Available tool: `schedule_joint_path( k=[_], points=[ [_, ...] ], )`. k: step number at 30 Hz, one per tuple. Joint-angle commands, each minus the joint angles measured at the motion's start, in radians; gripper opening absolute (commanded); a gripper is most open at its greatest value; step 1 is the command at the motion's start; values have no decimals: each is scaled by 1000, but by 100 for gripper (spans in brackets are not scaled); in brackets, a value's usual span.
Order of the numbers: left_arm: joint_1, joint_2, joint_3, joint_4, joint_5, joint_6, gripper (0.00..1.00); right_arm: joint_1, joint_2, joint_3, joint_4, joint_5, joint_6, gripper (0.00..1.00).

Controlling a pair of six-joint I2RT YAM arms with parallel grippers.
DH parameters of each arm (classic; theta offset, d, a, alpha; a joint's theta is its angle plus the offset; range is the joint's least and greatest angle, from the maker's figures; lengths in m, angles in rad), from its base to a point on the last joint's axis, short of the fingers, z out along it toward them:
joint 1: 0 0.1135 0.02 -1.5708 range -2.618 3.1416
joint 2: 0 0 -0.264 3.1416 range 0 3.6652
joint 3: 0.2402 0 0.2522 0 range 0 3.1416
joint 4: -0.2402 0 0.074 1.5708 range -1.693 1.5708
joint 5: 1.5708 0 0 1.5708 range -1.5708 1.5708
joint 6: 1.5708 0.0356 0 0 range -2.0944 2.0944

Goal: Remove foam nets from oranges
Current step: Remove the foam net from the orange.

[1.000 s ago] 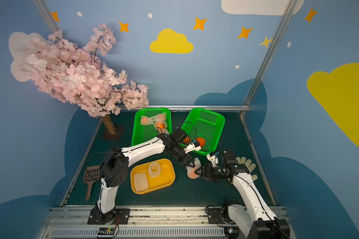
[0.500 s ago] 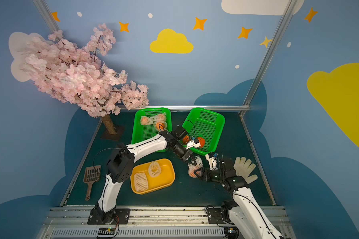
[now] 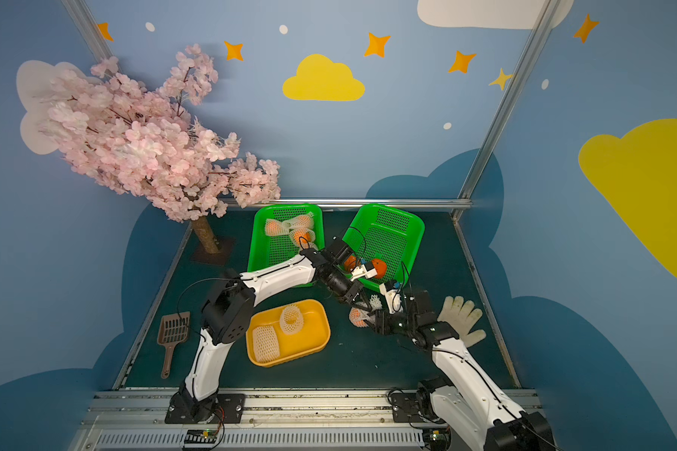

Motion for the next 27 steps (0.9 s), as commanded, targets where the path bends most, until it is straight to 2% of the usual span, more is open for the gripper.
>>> schedule_joint_path(
  k=[1,4,7,8,11,16,20,27],
  points=[
    [0,3,-27,28,43,-46,3,1,0,38,57,6,-6,30],
    [5,-7,-46,61,41,-74,3,0,-1,53,40,-8,-7,21],
    [19,-26,-86,149,46,-147,8,0,-11,70,-9,1,-6,15],
    [23,-37,-106,187,47,-176,13,0,-14,72,-21,4,-5,13],
    [39,-74,-167,330,58,-259,39,0,-27,64,-35,2,13,9],
    [68,-157,-254,536,32,-360,54,-2,-62,37,-46,16,77,3],
    [94,-227,-283,583,-13,-376,59,-3,-108,20,-53,31,115,3],
    [108,-360,-297,516,-122,-284,60,-18,-200,64,-163,48,190,5]
  ],
)
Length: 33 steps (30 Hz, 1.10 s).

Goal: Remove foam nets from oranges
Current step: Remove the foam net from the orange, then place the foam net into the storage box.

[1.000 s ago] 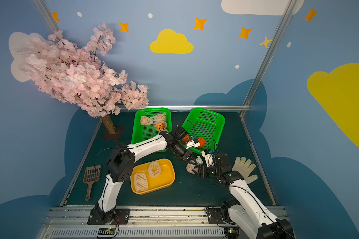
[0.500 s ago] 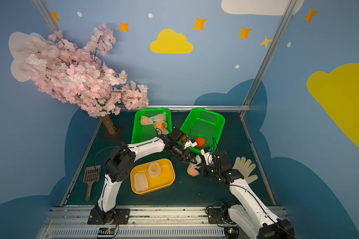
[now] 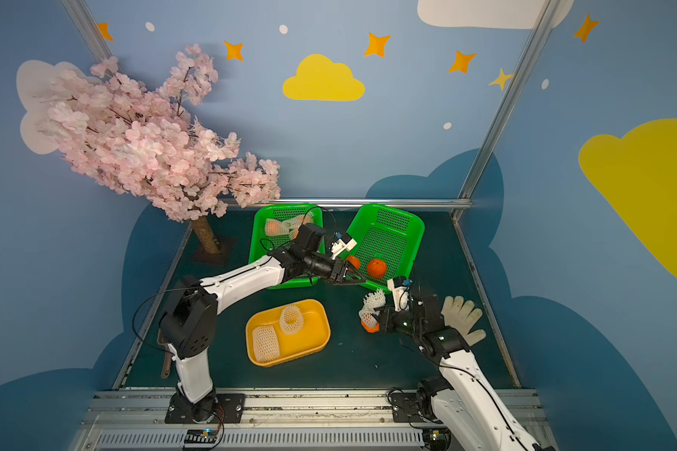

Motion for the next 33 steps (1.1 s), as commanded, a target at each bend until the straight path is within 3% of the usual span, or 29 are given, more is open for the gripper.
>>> schedule_joint_path(
  k=[1,6,10,14,19,24,33],
  points=[
    [7,-79,-22,14,-67,45,61,-14,-28,46,-100,0,51,5],
    [23,-222,-87,25,-115,132,69,-72,23,118,-147,-155,157,8],
    [23,-382,-238,100,-137,297,75,-101,140,192,-111,-359,260,13],
    [25,-548,-400,188,-219,389,88,-74,273,293,-118,-508,330,18],
    [25,-585,-444,90,-188,440,89,7,375,393,-142,-534,343,19],
    [17,-586,-526,166,-223,419,87,35,415,406,-133,-524,338,19],
    [-12,-445,-483,240,-188,404,75,45,371,360,-129,-505,342,22]
  ],
)
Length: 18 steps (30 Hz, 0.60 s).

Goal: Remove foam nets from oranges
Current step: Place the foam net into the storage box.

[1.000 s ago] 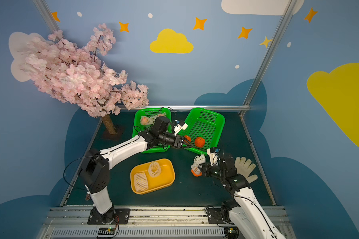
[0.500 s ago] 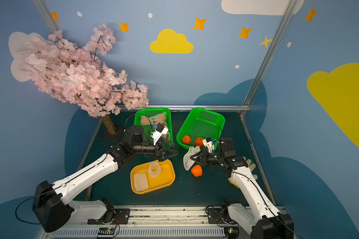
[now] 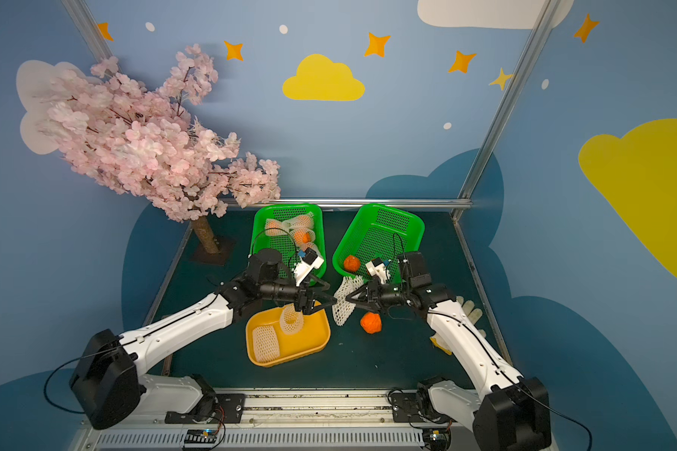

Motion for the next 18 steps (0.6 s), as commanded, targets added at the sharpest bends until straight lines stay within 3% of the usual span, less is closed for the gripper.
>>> schedule_joint_path(
  k=[1,5,10,13,18],
  points=[
    [-15,53,47,63,38,3,73,4,-34,-27,7,-4,11,22],
    [-28,139,106,33,75,3,56,5,-49,-35,10,12,13,23],
    [-26,195,160,45,116,-26,19,2,-71,-32,-24,45,-10,26],
    [-5,221,220,-93,117,-29,6,-18,-89,-16,-62,78,-30,43],
    [89,144,202,-273,93,-105,5,-96,-138,-1,-242,160,-112,79]
  ],
)
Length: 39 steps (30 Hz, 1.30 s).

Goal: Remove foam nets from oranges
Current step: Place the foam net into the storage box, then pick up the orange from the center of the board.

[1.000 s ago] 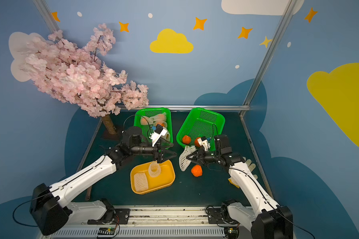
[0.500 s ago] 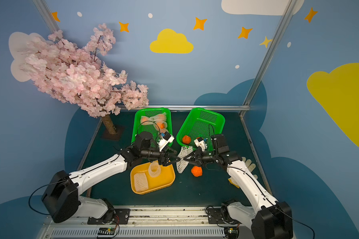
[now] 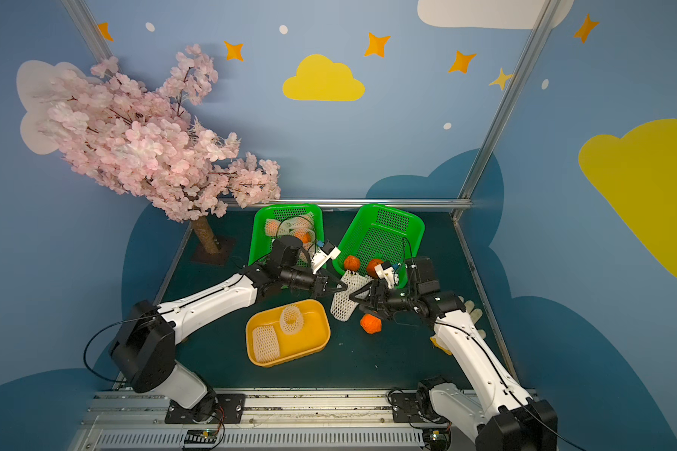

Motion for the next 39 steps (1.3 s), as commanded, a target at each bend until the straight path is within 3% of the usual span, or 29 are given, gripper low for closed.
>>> schedule_joint_path(
  k=[1,5,9,18,24,28,30,33,39],
  points=[
    [59,-81,-5,-220,-13,-37,5,-30,-44,22,-184,110,-115,81],
    [97,-154,-7,-519,-128,18,7,-20,-51,22,-375,319,-227,83],
    [123,-176,-46,-671,-238,63,7,14,-26,-34,-352,409,-229,83],
    [136,-51,-83,-717,-434,101,6,67,179,-40,-238,486,-225,83],
    [135,-14,-101,-660,-458,80,8,71,346,0,-175,474,-264,83],
    [135,-39,-107,-680,-463,75,24,82,412,21,-125,470,-261,83],
    [135,-83,-102,-680,-455,53,42,85,436,26,-113,474,-261,83],
    [136,-159,-85,-688,-473,10,58,88,468,28,-93,479,-256,81],
    [136,-303,-65,-661,-441,-91,71,95,495,32,-72,516,-253,70]
  ],
)
